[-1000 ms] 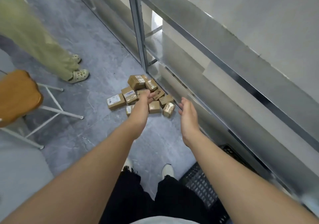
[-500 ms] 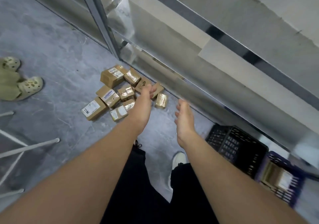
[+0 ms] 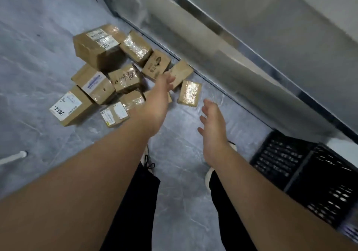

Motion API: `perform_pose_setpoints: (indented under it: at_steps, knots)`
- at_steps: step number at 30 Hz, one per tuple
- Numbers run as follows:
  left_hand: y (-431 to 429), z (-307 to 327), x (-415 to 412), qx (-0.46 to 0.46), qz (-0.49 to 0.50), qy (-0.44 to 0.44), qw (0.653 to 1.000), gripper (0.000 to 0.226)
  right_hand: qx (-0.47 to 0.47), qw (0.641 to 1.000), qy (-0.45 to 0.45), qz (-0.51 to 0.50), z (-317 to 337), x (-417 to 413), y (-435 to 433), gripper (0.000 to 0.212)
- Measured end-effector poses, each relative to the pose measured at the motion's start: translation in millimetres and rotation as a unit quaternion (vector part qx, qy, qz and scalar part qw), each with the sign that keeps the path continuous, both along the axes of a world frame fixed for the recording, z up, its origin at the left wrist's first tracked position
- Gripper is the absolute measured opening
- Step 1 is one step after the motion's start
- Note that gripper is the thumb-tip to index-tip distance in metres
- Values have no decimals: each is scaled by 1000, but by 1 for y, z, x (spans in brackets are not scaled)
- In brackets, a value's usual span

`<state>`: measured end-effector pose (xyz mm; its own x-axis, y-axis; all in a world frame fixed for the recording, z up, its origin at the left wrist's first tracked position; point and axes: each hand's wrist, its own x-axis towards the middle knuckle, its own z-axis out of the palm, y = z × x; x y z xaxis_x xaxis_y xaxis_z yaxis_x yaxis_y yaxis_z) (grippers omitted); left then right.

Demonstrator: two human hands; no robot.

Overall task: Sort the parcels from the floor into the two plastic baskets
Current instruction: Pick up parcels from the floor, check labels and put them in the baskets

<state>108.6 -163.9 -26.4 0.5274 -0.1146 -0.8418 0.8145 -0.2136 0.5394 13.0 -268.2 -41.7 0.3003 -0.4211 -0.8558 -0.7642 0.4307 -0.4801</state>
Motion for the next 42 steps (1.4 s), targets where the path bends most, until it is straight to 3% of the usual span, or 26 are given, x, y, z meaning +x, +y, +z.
perform_pose_setpoints:
  at_steps: [10, 11, 13, 15, 20, 25, 29, 33, 38, 42]
  knots:
    - [-31, -151, 13, 24, -3, 14, 1000, 46, -11, 999, 12, 36, -138, 20, -32, 17]
    - [-36, -163, 13, 18, 2, 16, 1000, 44, -12, 999, 14, 50, -149, 24, -33, 25]
    - [-43, -186, 14, 10, -8, 11, 1000, 40, -24, 996, 24, 85, -175, 30, -34, 64]
    - [-46, -208, 16, 16, -21, 0, 1000, 41, -33, 994, 12, 107, -197, 34, -30, 79]
    - [-51, -240, 20, -7, -45, 8, 999, 49, -49, 995, -12, 82, -233, 35, -24, 45]
    - [-47, -239, 19, -4, -25, 16, 1000, 52, -56, 998, 1, 27, -235, 28, -26, 28]
    - [-44, -225, 18, 3, -35, 26, 999, 52, -41, 999, -5, 4, -218, 20, -30, 39]
    - [-38, -203, 21, 2, -57, 32, 998, 65, -21, 999, -24, -36, -191, 20, -36, 23]
    - [-34, -169, 27, 2, -80, 37, 996, 62, -43, 998, -34, -29, -166, 18, -45, 47]
    - [-32, -141, 36, 5, -81, 36, 996, 62, -43, 997, -57, 5, -145, 22, -50, 50]
